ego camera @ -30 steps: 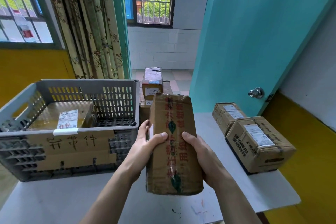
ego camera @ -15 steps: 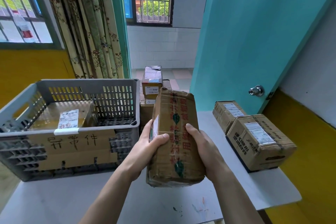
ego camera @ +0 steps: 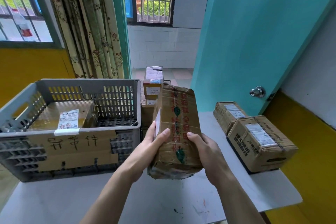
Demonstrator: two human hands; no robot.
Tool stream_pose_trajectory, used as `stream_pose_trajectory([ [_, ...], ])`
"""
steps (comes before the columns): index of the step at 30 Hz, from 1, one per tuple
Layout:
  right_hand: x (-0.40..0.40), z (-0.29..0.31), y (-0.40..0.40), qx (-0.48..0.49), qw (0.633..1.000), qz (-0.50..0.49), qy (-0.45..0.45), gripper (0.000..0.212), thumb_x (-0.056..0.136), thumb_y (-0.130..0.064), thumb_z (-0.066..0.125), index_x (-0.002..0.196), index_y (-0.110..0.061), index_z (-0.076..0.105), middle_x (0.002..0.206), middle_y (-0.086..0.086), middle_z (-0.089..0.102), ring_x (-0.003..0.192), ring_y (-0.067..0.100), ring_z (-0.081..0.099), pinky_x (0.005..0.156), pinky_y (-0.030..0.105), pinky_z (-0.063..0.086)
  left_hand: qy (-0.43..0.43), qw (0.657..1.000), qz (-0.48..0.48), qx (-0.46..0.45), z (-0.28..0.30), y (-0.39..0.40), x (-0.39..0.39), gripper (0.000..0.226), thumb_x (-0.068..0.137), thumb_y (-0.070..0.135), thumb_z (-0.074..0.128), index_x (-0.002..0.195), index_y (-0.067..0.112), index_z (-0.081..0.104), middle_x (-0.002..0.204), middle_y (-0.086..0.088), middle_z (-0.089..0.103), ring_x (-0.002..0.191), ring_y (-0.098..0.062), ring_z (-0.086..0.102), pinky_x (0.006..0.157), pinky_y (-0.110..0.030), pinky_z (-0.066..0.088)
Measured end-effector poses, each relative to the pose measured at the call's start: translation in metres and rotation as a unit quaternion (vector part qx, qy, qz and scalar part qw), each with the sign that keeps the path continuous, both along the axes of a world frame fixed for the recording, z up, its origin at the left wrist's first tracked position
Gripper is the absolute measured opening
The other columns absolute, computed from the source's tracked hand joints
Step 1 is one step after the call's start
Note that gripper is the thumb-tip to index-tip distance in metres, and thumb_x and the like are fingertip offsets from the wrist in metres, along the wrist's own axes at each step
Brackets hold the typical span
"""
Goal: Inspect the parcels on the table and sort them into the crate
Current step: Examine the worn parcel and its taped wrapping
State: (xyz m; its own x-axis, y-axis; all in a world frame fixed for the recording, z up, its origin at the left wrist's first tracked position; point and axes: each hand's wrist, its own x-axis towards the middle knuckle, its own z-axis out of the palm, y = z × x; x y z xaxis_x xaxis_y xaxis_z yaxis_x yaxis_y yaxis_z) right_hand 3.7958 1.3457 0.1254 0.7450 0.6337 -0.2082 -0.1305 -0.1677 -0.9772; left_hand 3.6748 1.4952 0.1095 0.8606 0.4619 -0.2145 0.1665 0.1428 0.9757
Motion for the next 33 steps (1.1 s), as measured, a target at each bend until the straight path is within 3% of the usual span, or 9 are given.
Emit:
stream_pose_trajectory([
  [2,0.000,-0.001,0.001,-0.004,1.000,-0.004,-0.002,0.025,0.099,-0.043,0.058,0.112,-0.027,0.071,0.100,-0.001,0.077,0.091,0.015,0.075,0.075,0.032,0.063,0.025,0.999,-0.037,0.008,-0.001,0.006,-0.001,0.130,0.056,0.093,0.068,0.160,0.054,0.000,0.161,0.016,0.038,0.126,-0.005,0.061,0.110,-0.037,0.050],
  [4,-0.001,-0.001,0.003,-0.007,1.000,-0.005,-0.005,0.025,0.099,-0.045,0.057,0.113,-0.029,0.070,0.101,-0.001,0.077,0.092,0.015,0.075,0.079,0.036,0.064,0.039,0.998,-0.052,0.015,-0.004,0.010,-0.002,0.137,0.054,0.090,0.073,0.160,0.053,-0.005,0.164,0.014,0.034,0.130,-0.008,0.059,0.110,-0.036,0.050],
  [9,-0.008,-0.004,0.004,0.021,1.000,0.013,-0.019,0.037,0.089,-0.052,0.062,0.123,-0.036,0.062,0.109,-0.007,0.074,0.100,0.014,0.072,0.084,0.036,0.063,-0.014,1.000,0.019,-0.016,-0.008,0.010,0.000,0.121,0.062,0.062,0.080,0.160,0.050,0.012,0.154,0.006,0.048,0.121,-0.015,0.068,0.106,-0.044,0.054],
  [15,-0.013,-0.008,0.003,0.046,0.997,0.012,-0.059,0.043,0.080,-0.048,0.057,0.123,-0.040,0.060,0.105,-0.013,0.073,0.100,0.009,0.071,0.083,0.033,0.063,-0.013,0.998,0.067,-0.015,-0.006,0.005,0.003,0.108,0.059,0.068,0.079,0.151,0.037,0.030,0.134,0.005,0.063,0.110,-0.013,0.073,0.099,-0.045,0.058],
  [18,-0.009,-0.001,0.004,0.039,0.997,0.009,-0.072,0.046,0.080,-0.051,0.057,0.125,-0.039,0.060,0.110,-0.012,0.072,0.104,0.011,0.070,0.086,0.035,0.062,-0.010,1.000,0.014,-0.009,0.001,0.006,0.000,0.105,0.067,0.081,0.072,0.154,0.046,0.025,0.146,0.012,0.057,0.117,-0.006,0.068,0.108,-0.040,0.052],
  [20,-0.005,0.002,0.003,0.043,0.997,-0.001,-0.071,0.048,0.080,-0.053,0.056,0.125,-0.037,0.060,0.112,-0.008,0.072,0.105,0.012,0.070,0.085,0.033,0.063,0.010,0.999,-0.039,0.009,0.007,0.005,-0.001,0.101,0.075,0.083,0.065,0.157,0.057,0.011,0.151,0.025,0.041,0.119,0.003,0.059,0.109,-0.032,0.042],
  [22,-0.003,0.001,0.000,0.053,0.996,-0.010,-0.072,0.049,0.080,-0.053,0.057,0.126,-0.036,0.060,0.113,-0.007,0.072,0.105,0.013,0.070,0.082,0.031,0.063,0.024,0.998,-0.060,0.014,0.008,0.004,0.000,0.110,0.072,0.082,0.066,0.157,0.060,0.000,0.152,0.025,0.040,0.120,0.003,0.059,0.110,-0.031,0.041],
  [26,-0.006,-0.001,-0.002,0.069,0.995,0.002,-0.066,0.052,0.080,-0.051,0.058,0.131,-0.038,0.056,0.119,-0.009,0.069,0.108,0.011,0.068,0.087,0.031,0.061,-0.026,0.999,-0.025,0.020,0.000,0.005,0.001,0.117,0.064,0.075,0.080,0.157,0.059,0.010,0.155,0.017,0.048,0.130,-0.007,0.060,0.118,-0.044,0.042],
  [33,-0.005,-0.008,-0.006,0.066,0.997,0.004,-0.033,0.048,0.079,-0.054,0.059,0.126,-0.045,0.057,0.118,-0.007,0.069,0.111,0.017,0.067,0.092,0.044,0.060,-0.075,0.996,0.036,-0.010,-0.001,-0.010,0.011,0.099,0.069,0.056,0.073,0.155,0.053,0.025,0.142,0.012,0.062,0.120,-0.009,0.067,0.102,-0.036,0.053],
])
